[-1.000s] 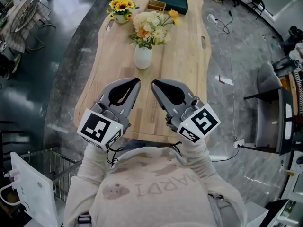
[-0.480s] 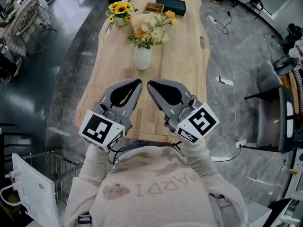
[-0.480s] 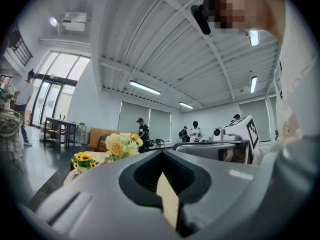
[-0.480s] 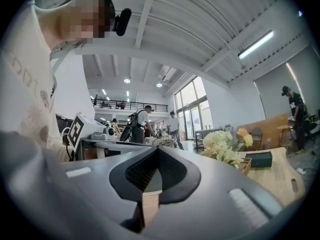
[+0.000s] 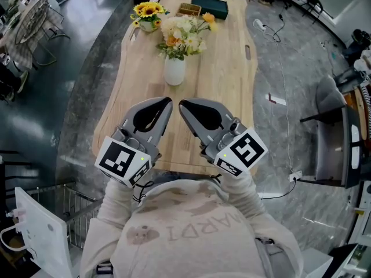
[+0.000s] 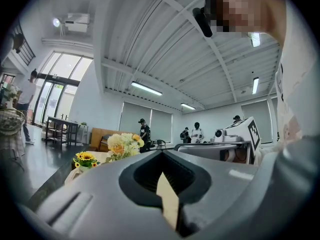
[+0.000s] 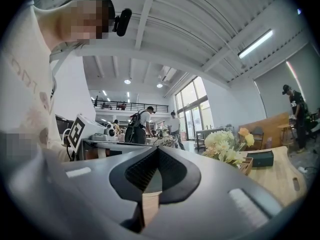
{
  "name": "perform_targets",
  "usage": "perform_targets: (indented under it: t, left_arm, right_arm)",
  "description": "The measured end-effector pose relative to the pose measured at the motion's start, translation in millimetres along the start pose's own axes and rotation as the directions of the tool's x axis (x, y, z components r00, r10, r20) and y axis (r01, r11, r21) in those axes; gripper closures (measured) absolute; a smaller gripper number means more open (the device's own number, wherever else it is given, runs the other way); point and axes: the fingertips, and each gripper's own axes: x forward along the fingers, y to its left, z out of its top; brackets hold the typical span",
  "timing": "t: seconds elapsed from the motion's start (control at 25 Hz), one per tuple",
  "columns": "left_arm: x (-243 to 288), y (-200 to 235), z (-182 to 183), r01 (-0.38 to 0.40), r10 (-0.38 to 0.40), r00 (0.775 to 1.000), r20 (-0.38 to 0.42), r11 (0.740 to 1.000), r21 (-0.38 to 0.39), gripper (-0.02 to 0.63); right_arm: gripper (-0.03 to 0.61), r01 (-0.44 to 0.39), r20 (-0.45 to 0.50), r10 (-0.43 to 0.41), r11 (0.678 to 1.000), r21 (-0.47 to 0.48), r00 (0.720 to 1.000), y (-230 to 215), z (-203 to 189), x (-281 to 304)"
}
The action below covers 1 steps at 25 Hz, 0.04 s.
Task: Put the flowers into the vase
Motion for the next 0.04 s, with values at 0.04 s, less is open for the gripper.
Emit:
perform_targets:
  t: [0.04]
  left_arm:
    - [0.1,0.2,0.0,-0.001,0.001,1.0,0.001,1.0,0.0,0.613]
  right_arm:
    - [0.56,-0.001,0.001,0.001,1.0,0.002,1.0,0.0,0.1,-0.3]
